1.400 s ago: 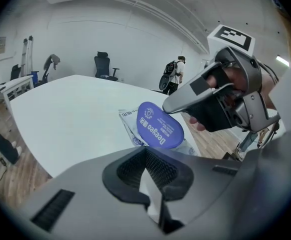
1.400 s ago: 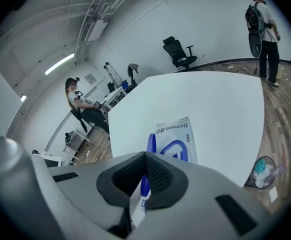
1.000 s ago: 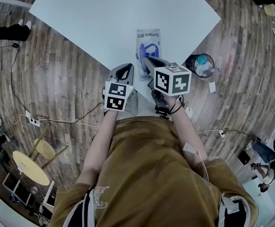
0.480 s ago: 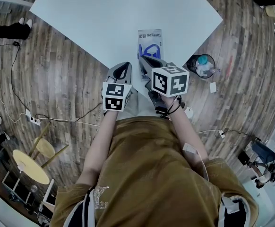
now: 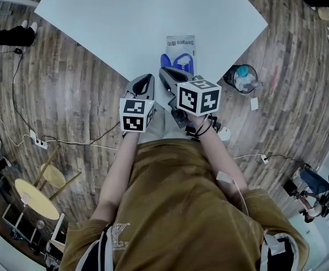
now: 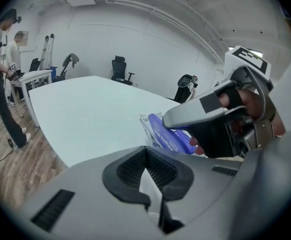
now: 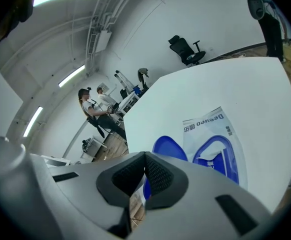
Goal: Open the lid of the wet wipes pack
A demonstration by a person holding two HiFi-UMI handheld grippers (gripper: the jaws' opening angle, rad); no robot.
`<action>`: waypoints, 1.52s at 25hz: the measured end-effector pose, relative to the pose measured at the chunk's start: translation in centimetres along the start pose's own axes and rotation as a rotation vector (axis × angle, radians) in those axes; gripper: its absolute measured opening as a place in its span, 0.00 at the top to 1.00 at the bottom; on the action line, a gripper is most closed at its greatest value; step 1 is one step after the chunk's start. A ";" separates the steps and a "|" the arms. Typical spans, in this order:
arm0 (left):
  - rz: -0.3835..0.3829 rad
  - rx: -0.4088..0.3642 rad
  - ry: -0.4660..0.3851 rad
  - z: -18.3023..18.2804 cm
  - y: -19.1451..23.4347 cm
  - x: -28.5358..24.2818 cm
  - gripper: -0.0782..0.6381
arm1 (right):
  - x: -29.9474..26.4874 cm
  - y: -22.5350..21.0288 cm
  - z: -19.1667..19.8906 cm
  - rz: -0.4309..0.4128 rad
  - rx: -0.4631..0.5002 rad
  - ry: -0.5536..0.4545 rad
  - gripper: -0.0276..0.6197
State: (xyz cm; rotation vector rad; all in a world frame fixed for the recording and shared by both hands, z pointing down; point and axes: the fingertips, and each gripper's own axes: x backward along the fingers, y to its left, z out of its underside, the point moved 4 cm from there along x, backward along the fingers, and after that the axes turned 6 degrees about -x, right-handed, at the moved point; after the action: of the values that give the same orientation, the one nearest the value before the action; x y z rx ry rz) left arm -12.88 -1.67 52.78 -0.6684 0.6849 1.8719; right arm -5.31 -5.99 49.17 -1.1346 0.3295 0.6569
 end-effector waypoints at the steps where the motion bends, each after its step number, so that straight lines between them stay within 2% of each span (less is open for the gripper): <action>1: 0.002 0.004 0.000 0.0 0.1 0.0 0.89 | -0.2 0.0 0.1 -0.008 -0.008 0.002 0.94; 11: -0.006 0.023 -0.041 -0.8 0.9 0.2 0.89 | -1.7 0.0 1.2 -0.038 -0.008 0.032 0.94; 14: -0.005 -0.001 -0.091 -1.9 0.9 0.5 0.89 | -2.0 -0.6 2.0 -0.034 0.000 0.062 0.94; 17: 0.035 -0.042 -0.129 -2.7 0.3 0.3 0.89 | -1.9 -1.3 2.7 -0.013 0.010 0.081 0.94; 19: 0.047 -0.061 -0.114 -2.5 -0.1 -0.2 0.89 | -1.6 -1.7 3.1 0.006 0.015 0.084 0.94; 26: 0.018 -0.134 -0.027 -1.1 0.3 -1.0 0.89 | -0.7 -2.8 3.9 0.060 0.048 0.086 0.94; 31: 0.012 -0.108 0.004 0.1 1.1 -1.8 0.89 | 0.2 -2.9 3.5 0.070 0.046 0.038 0.94; 38: 0.013 -0.110 0.055 0.8 1.2 -3.2 0.89 | 1.6 -3.9 3.2 0.105 0.049 -0.001 0.94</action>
State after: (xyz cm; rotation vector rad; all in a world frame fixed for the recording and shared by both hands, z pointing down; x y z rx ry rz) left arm -13.00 -3.46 55.82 -0.7904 0.6257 1.9202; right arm -1.83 -3.64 52.42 -1.0754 0.4045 0.7374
